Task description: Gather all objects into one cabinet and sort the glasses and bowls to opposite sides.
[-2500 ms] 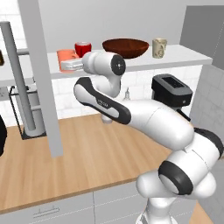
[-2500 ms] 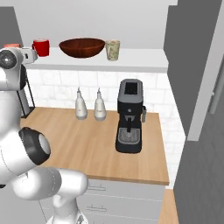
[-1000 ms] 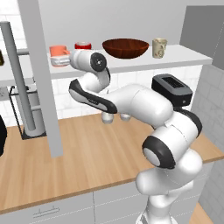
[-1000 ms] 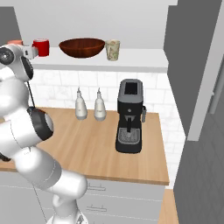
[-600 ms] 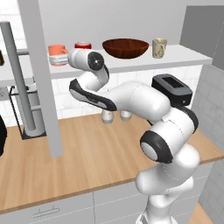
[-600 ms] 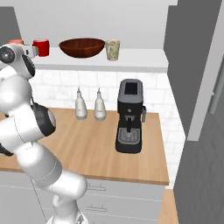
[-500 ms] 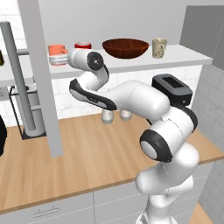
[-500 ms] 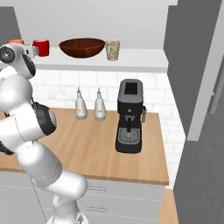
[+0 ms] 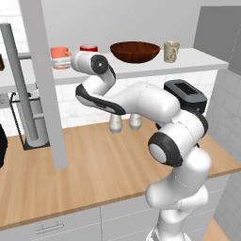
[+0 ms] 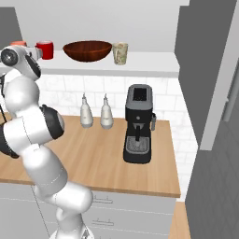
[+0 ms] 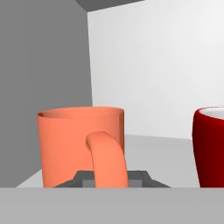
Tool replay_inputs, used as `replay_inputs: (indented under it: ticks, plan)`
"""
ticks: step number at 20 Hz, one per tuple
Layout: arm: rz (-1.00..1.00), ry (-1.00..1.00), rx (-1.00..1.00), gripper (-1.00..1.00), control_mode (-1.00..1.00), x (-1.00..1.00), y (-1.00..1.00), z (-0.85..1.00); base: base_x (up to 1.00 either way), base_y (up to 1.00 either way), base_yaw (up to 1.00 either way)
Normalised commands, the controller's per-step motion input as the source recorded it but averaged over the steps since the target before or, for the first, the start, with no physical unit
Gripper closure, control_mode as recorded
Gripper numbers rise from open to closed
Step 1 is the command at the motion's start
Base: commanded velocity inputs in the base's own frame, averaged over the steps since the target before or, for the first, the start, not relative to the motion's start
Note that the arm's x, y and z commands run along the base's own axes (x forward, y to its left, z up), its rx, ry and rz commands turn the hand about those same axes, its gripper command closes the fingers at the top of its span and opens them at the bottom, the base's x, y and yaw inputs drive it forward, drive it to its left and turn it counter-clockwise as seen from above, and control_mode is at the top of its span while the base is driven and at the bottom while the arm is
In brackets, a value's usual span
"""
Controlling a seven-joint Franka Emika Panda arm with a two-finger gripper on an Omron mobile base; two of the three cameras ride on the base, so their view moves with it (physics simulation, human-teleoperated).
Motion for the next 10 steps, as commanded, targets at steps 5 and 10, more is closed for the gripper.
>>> replay_inputs:
  ticks: [5, 10]
  plan:
    - [0.00, 0.00, 0.00, 1.00, -1.00, 0.11, 0.05, -0.07, 0.00, 0.00, 0.00]
    - [0.00, 0.00, 0.00, 1.00, -1.00, 0.00, 0.00, -0.02, 0.00, 0.00, 0.00]
